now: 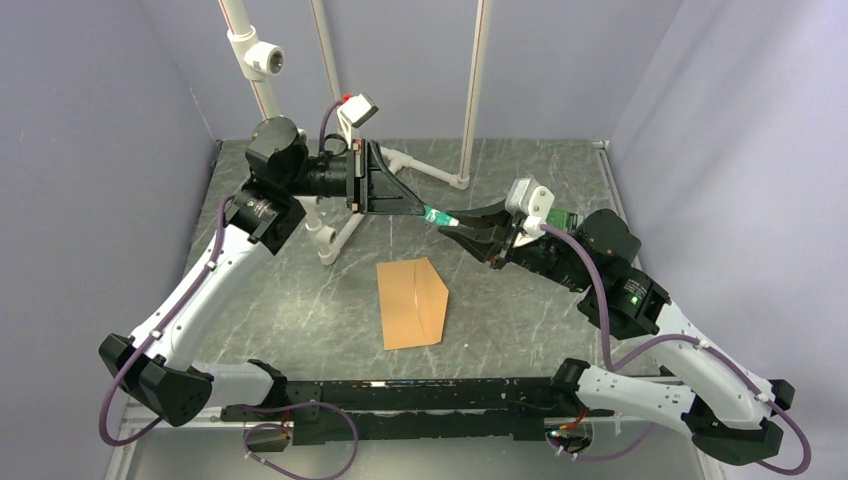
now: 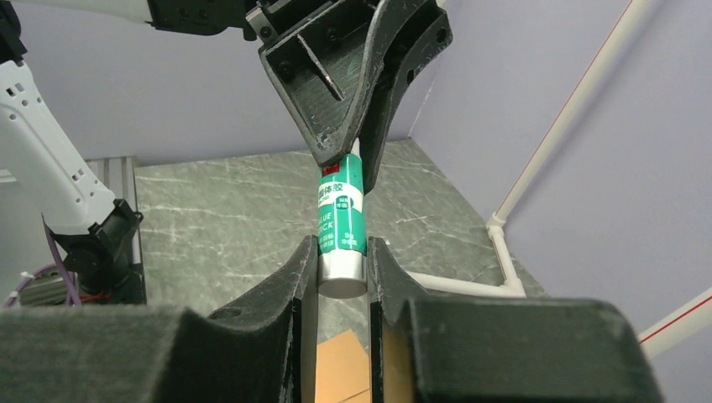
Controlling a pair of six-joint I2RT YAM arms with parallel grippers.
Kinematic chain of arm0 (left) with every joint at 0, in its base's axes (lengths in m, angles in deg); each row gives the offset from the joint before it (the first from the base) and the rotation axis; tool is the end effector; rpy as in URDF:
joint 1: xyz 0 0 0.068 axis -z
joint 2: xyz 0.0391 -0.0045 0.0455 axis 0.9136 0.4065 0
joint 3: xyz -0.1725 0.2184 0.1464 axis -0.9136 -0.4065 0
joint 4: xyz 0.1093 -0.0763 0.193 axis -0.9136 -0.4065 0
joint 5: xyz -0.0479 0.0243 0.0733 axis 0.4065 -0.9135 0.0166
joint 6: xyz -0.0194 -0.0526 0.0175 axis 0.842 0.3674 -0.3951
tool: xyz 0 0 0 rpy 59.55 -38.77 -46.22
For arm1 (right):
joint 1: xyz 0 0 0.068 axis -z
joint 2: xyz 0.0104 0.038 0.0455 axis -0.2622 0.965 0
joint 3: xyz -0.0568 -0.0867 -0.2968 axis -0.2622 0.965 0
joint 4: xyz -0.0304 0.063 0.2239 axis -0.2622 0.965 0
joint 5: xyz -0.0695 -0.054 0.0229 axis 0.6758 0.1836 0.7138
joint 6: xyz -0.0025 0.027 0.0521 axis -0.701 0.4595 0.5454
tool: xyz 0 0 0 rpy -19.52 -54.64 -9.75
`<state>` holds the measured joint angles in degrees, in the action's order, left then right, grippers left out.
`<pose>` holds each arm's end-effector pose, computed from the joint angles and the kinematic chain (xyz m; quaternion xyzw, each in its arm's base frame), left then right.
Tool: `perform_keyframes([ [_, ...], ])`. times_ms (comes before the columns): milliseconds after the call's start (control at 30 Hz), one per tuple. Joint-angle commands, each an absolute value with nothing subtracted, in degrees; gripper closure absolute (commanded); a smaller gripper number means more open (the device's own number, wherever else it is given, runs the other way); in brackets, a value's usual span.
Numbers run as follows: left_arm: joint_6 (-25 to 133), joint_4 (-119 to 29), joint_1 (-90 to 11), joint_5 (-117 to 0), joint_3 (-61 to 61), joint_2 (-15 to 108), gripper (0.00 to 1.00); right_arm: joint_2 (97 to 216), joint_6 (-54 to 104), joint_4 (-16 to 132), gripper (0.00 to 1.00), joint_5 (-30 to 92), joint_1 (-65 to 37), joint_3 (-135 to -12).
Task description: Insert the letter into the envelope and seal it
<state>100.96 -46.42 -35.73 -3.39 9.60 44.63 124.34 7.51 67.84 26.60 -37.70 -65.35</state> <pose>0.1769 -0.1473 0.5150 0.2517 0.6322 -0.6979 0.2237 0.0641 0.0998 0.4889 -0.4103 0.5075 0.3361 0.6790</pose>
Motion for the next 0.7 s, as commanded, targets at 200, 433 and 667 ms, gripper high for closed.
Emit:
perform_keyframes([
  [200, 104.92, -39.24, -35.25, -5.42, 10.12, 43.14, 0.98, 121.86, 12.33, 52.75, 0.16, 27.31, -37.27, -61.02],
  [433, 120.26, -20.64, -35.25, -6.5, 8.57, 45.42, 0.98, 123.73, 13.12, 37.79, 0.17, 22.67, -37.28, -56.08],
  [667, 130.73, -9.65, -35.26, -5.24, 9.24, 48.86, 0.97, 128.7, 8.43, 26.26, 0.3, 20.68, -37.27, -56.09],
])
